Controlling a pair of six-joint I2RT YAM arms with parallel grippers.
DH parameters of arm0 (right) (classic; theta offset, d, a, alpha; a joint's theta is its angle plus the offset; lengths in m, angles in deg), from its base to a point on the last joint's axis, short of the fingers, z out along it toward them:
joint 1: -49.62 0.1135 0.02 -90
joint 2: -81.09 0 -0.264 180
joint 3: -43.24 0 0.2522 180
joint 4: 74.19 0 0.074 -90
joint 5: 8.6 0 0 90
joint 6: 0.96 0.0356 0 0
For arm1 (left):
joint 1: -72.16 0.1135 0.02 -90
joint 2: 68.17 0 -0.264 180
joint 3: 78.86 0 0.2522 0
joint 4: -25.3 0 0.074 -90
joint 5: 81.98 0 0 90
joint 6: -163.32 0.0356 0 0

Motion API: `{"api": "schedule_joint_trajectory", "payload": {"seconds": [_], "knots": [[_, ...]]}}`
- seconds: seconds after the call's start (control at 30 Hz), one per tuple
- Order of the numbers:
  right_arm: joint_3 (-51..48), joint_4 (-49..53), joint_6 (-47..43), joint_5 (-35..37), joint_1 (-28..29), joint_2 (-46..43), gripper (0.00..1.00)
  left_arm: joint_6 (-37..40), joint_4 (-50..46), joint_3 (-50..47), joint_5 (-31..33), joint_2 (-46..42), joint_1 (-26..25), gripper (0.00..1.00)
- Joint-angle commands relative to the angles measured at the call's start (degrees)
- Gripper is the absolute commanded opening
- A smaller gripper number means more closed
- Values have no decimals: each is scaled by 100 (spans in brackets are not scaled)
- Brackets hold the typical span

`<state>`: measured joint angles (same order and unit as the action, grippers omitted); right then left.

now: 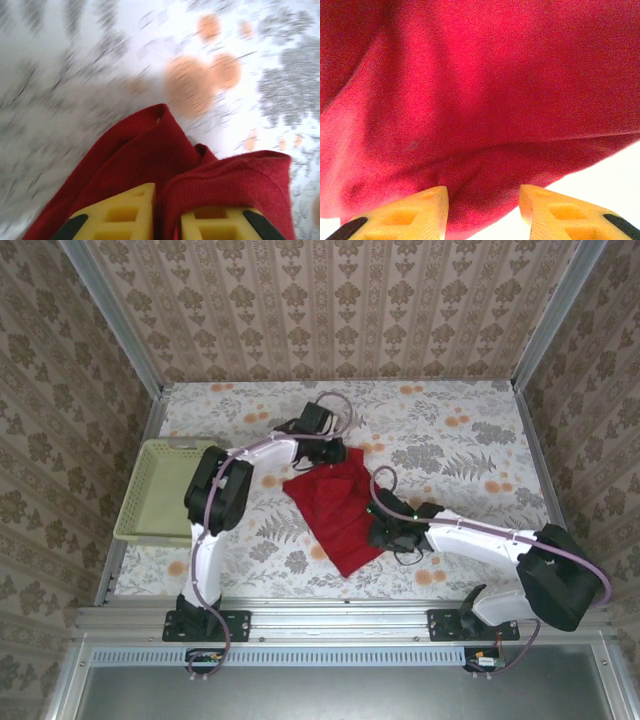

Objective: Fold the inside-out t-shirt

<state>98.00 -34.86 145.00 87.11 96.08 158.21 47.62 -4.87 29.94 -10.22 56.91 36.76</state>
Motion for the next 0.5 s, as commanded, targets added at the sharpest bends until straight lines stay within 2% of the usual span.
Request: {"api": "schedule_joint_trajectory", "payload": {"seconds": [0.0,0.1,0.17,0.3,0.37,0.47], "knots": [[398,16,443,123,202,-245,47,576,-1258,280,257,-502,-117,40],[726,651,-13,587,-35,-582,53,538,-1593,-644,1377,-1576,-131,63],[782,727,-450,547,-485,-726,53,656,-1602,-1300,1757,-2244,-241,72],[970,594,-1213,172,-1473,-636,53,1053,-1264,-2085,1735,-2932,-763,75],[1112,538,-1459,65,-1762,-509,53,1255,-1142,-2159,1841,-2873,-1060,77],[1235,539,-1597,-36,-2120,-404,53,1407,-1111,-1949,1906,-2450,-1248,78]]}}
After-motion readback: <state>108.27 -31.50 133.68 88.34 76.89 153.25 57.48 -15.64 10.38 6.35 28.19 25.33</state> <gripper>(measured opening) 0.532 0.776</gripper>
